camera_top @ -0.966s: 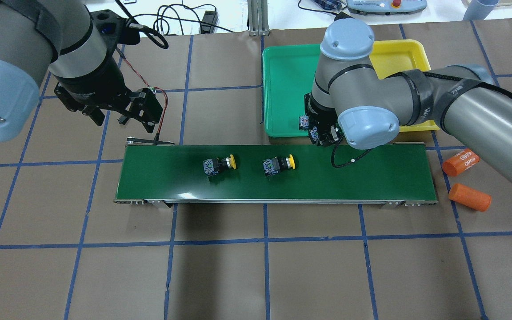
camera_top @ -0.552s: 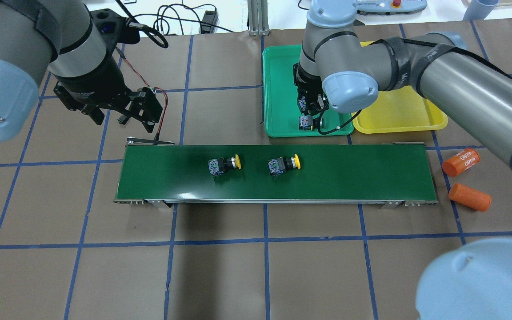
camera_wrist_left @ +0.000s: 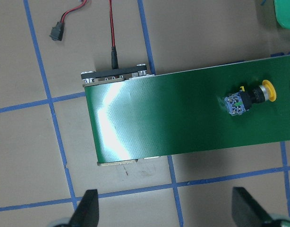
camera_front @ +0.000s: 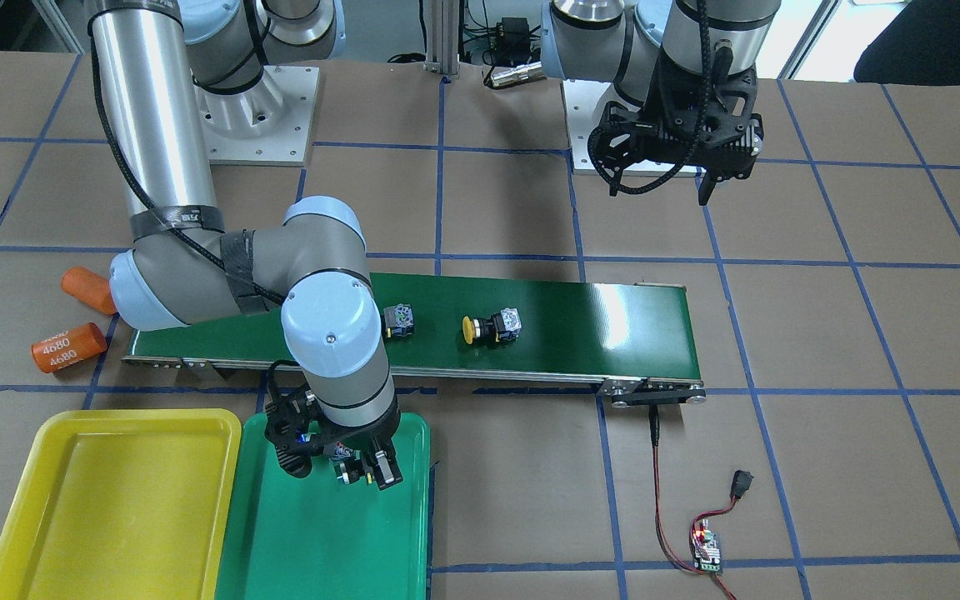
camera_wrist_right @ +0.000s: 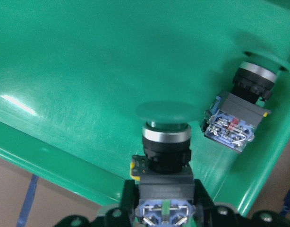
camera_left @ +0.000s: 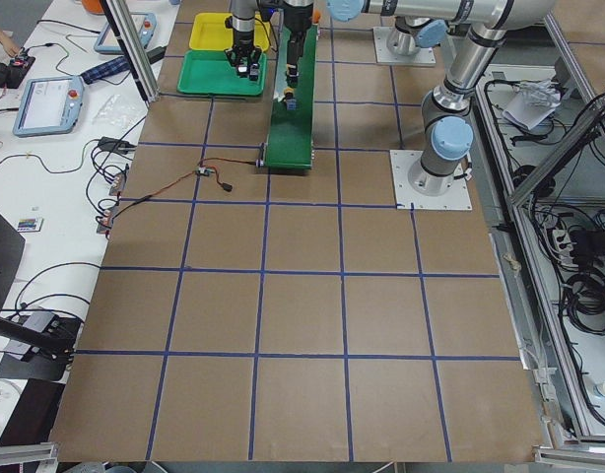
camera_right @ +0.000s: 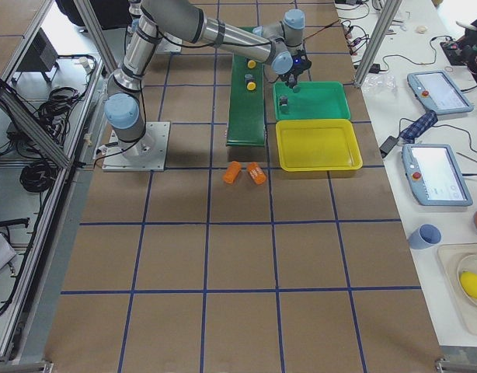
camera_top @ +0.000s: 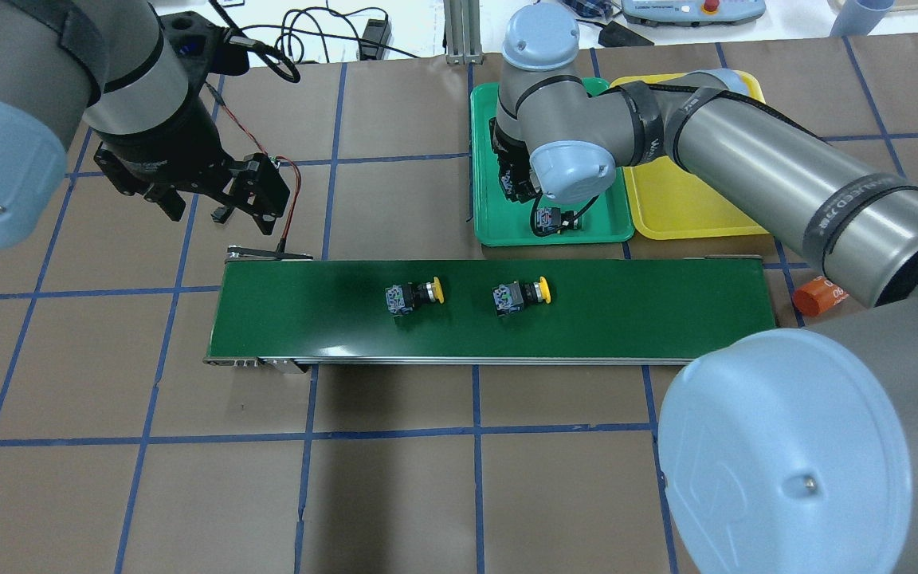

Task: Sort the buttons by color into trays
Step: 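Place the green button in the green tray and open the right gripper, then grasp a yellow-capped button on the belt with the right gripper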

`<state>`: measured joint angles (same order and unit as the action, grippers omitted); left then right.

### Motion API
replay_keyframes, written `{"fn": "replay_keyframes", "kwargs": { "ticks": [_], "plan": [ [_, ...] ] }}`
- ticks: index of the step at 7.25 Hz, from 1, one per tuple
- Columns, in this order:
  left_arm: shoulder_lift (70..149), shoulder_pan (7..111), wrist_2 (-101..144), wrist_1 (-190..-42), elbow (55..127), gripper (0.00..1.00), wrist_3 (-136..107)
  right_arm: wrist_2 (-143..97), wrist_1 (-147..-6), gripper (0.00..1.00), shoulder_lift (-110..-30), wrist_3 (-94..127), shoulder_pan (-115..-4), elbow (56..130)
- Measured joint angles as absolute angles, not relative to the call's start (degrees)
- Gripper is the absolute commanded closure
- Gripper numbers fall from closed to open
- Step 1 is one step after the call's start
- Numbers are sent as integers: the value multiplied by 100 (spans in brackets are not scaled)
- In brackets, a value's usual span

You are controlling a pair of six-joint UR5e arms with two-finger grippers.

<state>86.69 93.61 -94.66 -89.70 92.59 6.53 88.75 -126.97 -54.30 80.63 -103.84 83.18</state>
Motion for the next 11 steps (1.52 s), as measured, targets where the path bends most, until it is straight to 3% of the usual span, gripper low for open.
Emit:
{"fn": "replay_keyframes", "kwargs": {
  "ticks": [4,8,11],
  "plan": [
    [8702,9353,-9466,-9061,9240,0,659,8952,-12090,0,-6011,8053,-10353,8520],
    [8746,9306,-9441,-9172,9221,0,667,8937,-11307,0,-7288,8555,-10219,9927],
    [8707,9297,-9410,-9209,9175,0,685,8938,-11320,0,-7503,8703,-10203,10487]
  ]
}}
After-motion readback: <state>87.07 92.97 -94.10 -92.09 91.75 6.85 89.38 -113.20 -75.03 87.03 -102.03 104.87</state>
